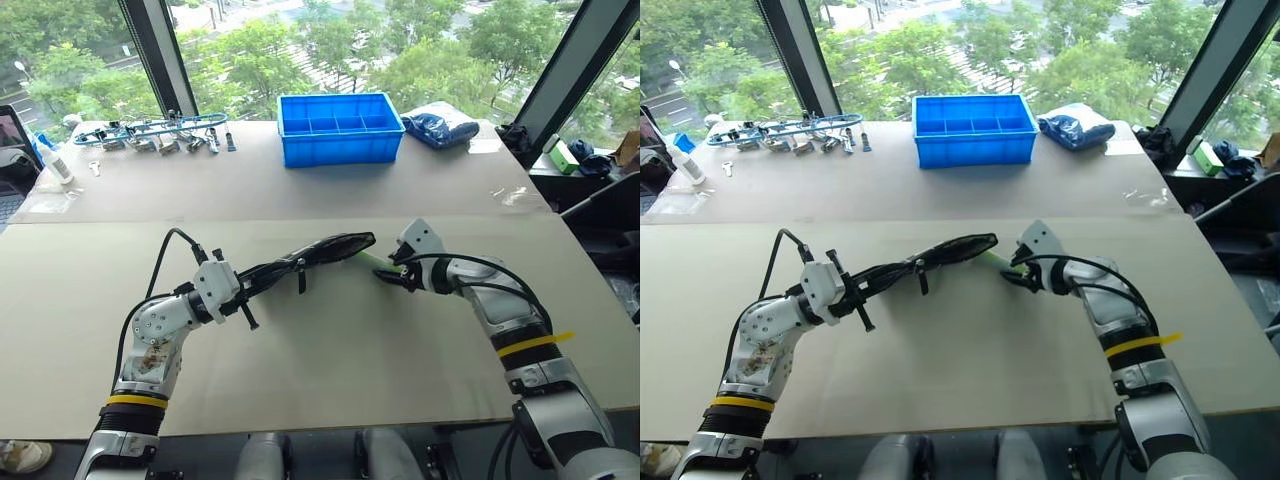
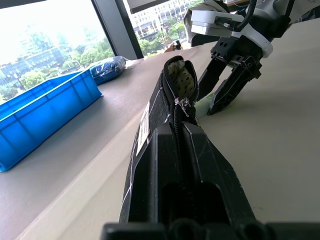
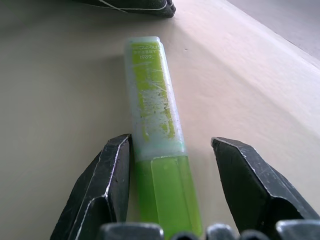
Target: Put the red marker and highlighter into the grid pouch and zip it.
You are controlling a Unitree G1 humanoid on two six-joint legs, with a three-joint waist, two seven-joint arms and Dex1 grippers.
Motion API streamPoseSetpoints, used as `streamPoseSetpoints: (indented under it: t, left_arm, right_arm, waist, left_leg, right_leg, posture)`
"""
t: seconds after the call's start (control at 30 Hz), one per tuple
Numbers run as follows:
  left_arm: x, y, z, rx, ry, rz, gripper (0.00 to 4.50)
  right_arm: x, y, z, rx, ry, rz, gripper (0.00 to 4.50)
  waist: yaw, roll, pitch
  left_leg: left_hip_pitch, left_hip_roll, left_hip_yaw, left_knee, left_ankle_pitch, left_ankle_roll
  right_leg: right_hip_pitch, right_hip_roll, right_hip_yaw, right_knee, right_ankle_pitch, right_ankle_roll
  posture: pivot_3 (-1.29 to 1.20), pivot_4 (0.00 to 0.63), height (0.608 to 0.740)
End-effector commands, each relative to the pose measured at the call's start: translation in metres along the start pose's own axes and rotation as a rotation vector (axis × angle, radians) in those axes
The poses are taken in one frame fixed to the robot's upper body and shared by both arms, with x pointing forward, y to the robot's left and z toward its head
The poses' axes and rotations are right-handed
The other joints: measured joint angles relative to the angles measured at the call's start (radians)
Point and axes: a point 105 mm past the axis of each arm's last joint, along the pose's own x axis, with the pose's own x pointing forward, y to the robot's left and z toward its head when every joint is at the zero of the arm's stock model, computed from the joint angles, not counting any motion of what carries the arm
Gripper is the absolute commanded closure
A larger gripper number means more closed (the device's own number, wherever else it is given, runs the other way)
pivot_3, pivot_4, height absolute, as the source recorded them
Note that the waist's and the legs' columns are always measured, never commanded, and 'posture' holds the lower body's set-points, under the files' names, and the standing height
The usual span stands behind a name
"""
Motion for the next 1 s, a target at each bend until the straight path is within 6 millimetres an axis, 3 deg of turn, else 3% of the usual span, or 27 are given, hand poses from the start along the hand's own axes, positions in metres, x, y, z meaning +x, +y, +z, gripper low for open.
streamPoseSetpoints:
  t: [0.03,0.13,0.3,0.37,0.43,0.47,0.53,0.83,1.0]
  left_arm:
    - [0.001,0.002,0.009,0.024,-0.030,0.012,4.50]
    - [0.001,0.001,0.009,0.024,-0.029,0.015,4.50]
    - [0.001,0.002,0.009,0.026,-0.028,0.019,4.50]
    - [0.001,0.003,0.009,0.027,-0.029,0.019,4.50]
    - [0.001,0.003,0.009,0.028,-0.028,0.020,4.50]
    - [0.000,0.003,0.009,0.027,-0.027,0.020,4.50]
    - [0.000,0.003,0.009,0.026,-0.026,0.019,4.50]
    - [0.002,0.004,0.008,0.024,-0.028,0.002,4.50]
    - [0.002,0.003,0.009,0.023,-0.030,0.007,4.50]
  right_arm:
    - [0.002,0.005,-0.023,-0.011,0.090,0.017,2.42]
    - [0.000,0.008,-0.024,0.015,0.088,0.045,3.42]
    - [-0.007,0.009,-0.021,0.040,0.070,0.070,3.46]
    - [-0.013,-0.006,-0.012,0.025,0.041,-0.002,3.46]
    - [-0.025,-0.028,0.005,-0.050,-0.011,-0.117,3.46]
    - [-0.036,-0.040,0.024,-0.157,-0.061,-0.187,3.46]
    - [-0.049,-0.049,0.046,-0.284,-0.115,-0.250,3.46]
    - [-0.071,-0.019,0.101,-0.777,-0.175,-0.183,3.46]
    - [-0.076,0.003,0.094,-0.951,-0.122,-0.081,3.46]
  waist:
    - [0.000,0.000,0.000]
    - [0.000,0.000,0.000]
    - [0.005,0.000,0.000]
    - [0.006,0.000,0.000]
    - [0.007,0.000,0.000]
    - [0.008,0.000,0.000]
    - [0.009,0.002,0.001]
    - [-0.002,0.002,0.001]
    - [0.003,0.002,0.001]
  left_leg:
    - [0.000,0.000,0.000,0.000,0.000,0.000]
    - [0.001,0.000,0.000,0.000,0.000,0.000]
    - [0.000,0.000,0.000,0.000,0.000,0.000]
    - [0.000,0.000,-0.001,0.000,0.000,0.000]
    - [0.000,0.000,0.000,0.000,0.000,0.000]
    - [-0.001,0.000,0.000,0.000,0.000,0.000]
    - [-0.002,-0.001,0.000,0.000,0.000,0.000]
    - [-0.003,0.000,0.000,-0.001,0.000,0.000]
    - [-0.004,0.000,0.000,-0.001,0.000,0.000]
  right_leg:
    - [0.000,0.000,0.000,0.000,0.000,0.000]
    - [0.000,0.000,0.000,0.000,0.000,0.000]
    - [0.000,0.000,0.000,0.000,0.000,0.000]
    - [0.000,0.000,0.000,0.000,0.000,0.000]
    - [0.000,-0.001,0.000,0.000,0.000,0.000]
    - [0.000,-0.001,0.000,0.000,0.000,0.000]
    - [-0.002,-0.001,0.000,0.000,0.000,0.000]
    - [-0.004,0.001,0.000,-0.001,0.000,0.000]
    - [-0.004,0.000,0.000,-0.001,0.000,0.000]
  posture:
    - [0.00,0.150,0.740]
    - [0.00,0.150,0.740]
    - [0.00,0.150,0.740]
    - [0.00,0.150,0.740]
    - [0.00,0.150,0.740]
    - [0.00,0.150,0.740]
    - [0.00,0.150,0.740]
    - [0.00,0.150,0.740]
    - [0.00,0.150,0.740]
